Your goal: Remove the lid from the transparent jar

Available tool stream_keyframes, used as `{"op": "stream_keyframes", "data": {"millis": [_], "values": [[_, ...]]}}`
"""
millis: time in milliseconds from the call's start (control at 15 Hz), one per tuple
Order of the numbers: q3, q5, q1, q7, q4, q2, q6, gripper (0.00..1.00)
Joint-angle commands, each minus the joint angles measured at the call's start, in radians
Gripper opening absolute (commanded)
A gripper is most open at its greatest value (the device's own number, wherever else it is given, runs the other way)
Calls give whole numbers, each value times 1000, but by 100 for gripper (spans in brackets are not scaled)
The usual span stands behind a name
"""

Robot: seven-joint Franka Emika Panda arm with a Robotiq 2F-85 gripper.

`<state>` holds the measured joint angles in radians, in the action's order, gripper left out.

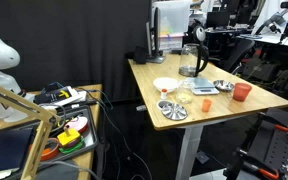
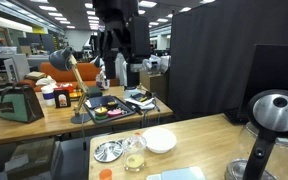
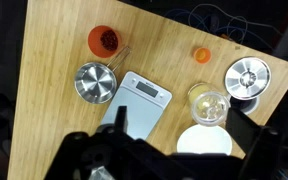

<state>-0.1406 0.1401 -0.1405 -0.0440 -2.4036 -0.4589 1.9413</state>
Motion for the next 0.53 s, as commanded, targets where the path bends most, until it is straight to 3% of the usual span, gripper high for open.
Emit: {"op": "stream_keyframes", "data": {"millis": [0,400,467], "values": [[2,-1,-3,-1,2,1,-2,100],[65,-8,49,58,20,96,61,100],[57,-9,47,46,0,55,43,100]]}}
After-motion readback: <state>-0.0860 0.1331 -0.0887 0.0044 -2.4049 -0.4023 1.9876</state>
